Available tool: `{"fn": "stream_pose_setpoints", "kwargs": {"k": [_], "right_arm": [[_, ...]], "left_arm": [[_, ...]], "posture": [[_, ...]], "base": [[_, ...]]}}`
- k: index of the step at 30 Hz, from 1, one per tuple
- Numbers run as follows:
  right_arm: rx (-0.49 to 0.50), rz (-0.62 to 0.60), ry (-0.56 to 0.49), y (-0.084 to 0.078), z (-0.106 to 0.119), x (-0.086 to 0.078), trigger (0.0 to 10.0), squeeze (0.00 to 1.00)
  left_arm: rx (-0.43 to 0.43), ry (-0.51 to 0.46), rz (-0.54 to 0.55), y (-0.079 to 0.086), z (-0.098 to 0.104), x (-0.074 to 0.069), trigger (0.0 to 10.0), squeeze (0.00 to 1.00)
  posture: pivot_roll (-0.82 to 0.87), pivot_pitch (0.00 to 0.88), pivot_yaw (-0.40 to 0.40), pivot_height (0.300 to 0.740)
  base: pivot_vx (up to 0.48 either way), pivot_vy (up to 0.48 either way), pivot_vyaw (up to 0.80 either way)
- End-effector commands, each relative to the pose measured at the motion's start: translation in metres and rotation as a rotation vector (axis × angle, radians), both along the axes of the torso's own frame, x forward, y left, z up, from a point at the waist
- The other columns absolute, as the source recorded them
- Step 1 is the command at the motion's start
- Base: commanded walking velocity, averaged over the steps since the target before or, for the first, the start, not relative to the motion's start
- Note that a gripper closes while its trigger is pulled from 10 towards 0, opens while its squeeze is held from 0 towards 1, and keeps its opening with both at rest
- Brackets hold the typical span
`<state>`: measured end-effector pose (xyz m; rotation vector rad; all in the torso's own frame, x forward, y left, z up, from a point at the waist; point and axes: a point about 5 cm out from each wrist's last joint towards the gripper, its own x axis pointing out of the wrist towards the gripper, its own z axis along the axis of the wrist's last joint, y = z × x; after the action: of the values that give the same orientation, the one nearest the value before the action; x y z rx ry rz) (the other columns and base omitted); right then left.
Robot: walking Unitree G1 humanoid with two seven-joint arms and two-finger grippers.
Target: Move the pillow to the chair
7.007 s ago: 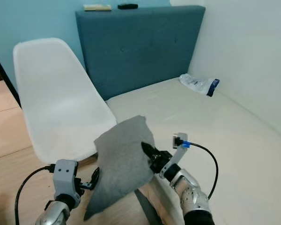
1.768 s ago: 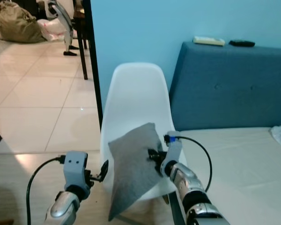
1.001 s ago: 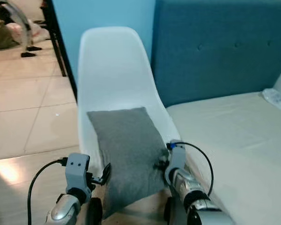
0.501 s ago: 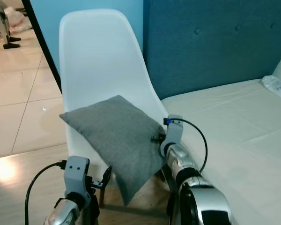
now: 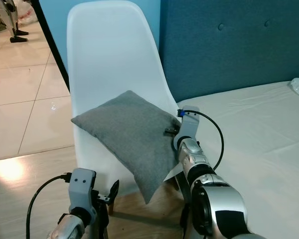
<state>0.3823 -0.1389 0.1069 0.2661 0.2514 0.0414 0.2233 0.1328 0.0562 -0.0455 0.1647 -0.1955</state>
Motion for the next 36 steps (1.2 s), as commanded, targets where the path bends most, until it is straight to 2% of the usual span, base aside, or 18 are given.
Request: {"fn": "stream_pose_setpoints", "kwargs": {"k": [1, 6, 11, 20, 23, 25, 26, 27, 31, 36], "right_arm": [[0.058, -0.003, -0.025, -0.001, -0.003, -0.003, 10.0, 1.00], [0.111, 0.004, -0.028, -0.007, -0.011, -0.008, 10.0, 1.00], [0.197, 0.074, -0.103, -0.016, -0.008, -0.010, 10.0, 1.00], [0.238, 0.172, -0.170, -0.029, -0.016, -0.023, 10.0, 1.00], [0.292, 0.193, -0.216, -0.036, -0.016, -0.027, 10.0, 1.00], [0.377, 0.237, -0.258, -0.036, -0.013, -0.030, 10.0, 1.00], [0.414, 0.267, -0.280, -0.035, -0.011, -0.031, 10.0, 0.54], [0.448, 0.295, -0.300, -0.033, -0.008, -0.032, 10.0, 0.00], [0.519, 0.367, -0.345, -0.027, -0.002, -0.035, 10.0, 0.00], [0.473, 0.426, -0.247, -0.012, -0.019, -0.043, 10.0, 0.00]], "left_arm": [[0.008, 0.012, -0.004, -0.001, -0.001, 0.001, 10.0, 0.00], [0.006, 0.003, 0.003, 0.000, 0.000, 0.005, 10.0, 0.00], [0.007, -0.006, 0.010, 0.001, 0.001, 0.013, 10.0, 0.00], [0.015, -0.020, 0.018, 0.005, 0.002, 0.022, 10.0, 0.00], [0.019, -0.024, 0.022, 0.008, 0.002, 0.026, 10.0, 0.00], [0.024, -0.028, 0.027, 0.011, 0.002, 0.028, 10.0, 0.00], [0.027, -0.030, 0.031, 0.013, 0.002, 0.030, 10.0, 0.00], [0.030, -0.032, 0.035, 0.015, 0.002, 0.032, 10.0, 0.00], [0.040, -0.032, 0.056, 0.023, 0.001, 0.037, 10.0, 0.00], [0.042, -0.009, 0.098, 0.035, -0.007, 0.040, 10.0, 0.00]], "posture": [[0.19, 0.128, -0.066, 0.455], [0.18, 0.114, -0.073, 0.455], [0.17, 0.094, -0.078, 0.455], [0.16, 0.062, -0.077, 0.455], [0.15, 0.054, -0.076, 0.455], [0.14, 0.040, -0.073, 0.455], [0.14, 0.038, -0.072, 0.455], [0.14, 0.032, -0.073, 0.455], [0.13, 0.015, -0.079, 0.455], [0.13, 0.000, -0.089, 0.455]], "base": [[0.000, 0.000, 0.00], [0.000, 0.000, 0.00], [0.000, 0.000, 0.00], [0.000, 0.000, 0.00], [0.000, 0.000, 0.00], [0.000, 0.000, 0.00], [0.000, 0.000, 0.00], [0.000, 0.000, 0.00], [0.000, 0.000, 0.00], [0.000, 0.000, 0.00]]}}
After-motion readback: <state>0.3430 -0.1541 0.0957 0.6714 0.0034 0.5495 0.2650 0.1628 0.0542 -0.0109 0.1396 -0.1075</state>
